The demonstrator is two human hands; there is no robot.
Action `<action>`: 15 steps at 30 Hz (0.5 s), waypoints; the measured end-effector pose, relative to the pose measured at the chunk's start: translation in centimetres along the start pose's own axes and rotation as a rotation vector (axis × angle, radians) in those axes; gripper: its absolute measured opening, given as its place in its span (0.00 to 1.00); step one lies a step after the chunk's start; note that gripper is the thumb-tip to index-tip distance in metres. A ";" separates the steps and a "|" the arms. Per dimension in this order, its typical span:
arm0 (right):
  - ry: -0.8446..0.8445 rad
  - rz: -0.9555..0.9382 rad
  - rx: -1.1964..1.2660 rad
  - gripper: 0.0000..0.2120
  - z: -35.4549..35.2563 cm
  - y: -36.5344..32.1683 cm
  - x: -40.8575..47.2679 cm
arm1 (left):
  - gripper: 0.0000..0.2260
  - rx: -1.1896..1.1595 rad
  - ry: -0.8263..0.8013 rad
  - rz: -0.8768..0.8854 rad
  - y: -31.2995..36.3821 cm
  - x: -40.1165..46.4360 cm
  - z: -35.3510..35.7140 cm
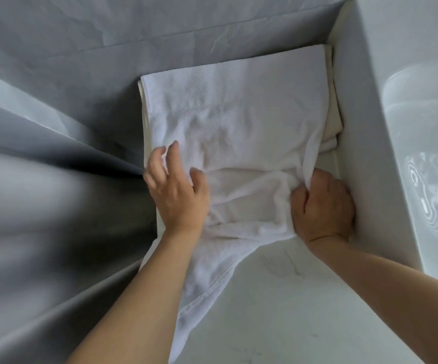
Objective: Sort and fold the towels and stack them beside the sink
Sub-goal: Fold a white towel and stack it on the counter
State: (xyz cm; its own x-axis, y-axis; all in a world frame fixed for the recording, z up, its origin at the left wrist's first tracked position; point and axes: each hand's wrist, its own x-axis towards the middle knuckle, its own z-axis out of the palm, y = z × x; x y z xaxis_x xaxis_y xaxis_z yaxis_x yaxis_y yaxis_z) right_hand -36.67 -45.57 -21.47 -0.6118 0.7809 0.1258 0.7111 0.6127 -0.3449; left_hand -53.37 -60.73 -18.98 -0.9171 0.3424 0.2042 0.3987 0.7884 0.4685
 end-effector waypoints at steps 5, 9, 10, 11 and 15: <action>0.008 0.006 -0.016 0.10 0.2 0.0 -0.1 | 0.10 -0.168 -0.007 -0.682 -0.6 2.5 -2.2; 0.009 0.014 0.005 0.11 0.4 0.1 -0.1 | 0.11 -0.175 -0.112 -0.741 -0.8 3.2 -3.7; 0.011 0.015 0.005 0.11 0.3 0.1 -0.1 | 0.10 -0.208 -0.146 -0.749 -0.9 3.2 -3.8; 0.014 0.012 0.007 0.11 0.3 0.1 -0.1 | 0.09 -0.268 -0.189 -0.775 -0.9 3.1 -3.8; 0.024 -0.001 0.019 0.13 0.4 0.0 -0.1 | 0.08 -0.679 -0.247 -0.936 -1.0 3.1 -4.2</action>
State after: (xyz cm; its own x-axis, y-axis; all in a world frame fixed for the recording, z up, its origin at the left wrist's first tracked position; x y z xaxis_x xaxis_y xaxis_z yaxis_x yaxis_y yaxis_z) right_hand -36.73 -45.75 -21.81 -0.6034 0.7835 0.1486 0.7038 0.6108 -0.3627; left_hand -56.60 -62.62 -15.16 -0.7981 -0.0758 -0.5978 -0.5779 0.3773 0.7237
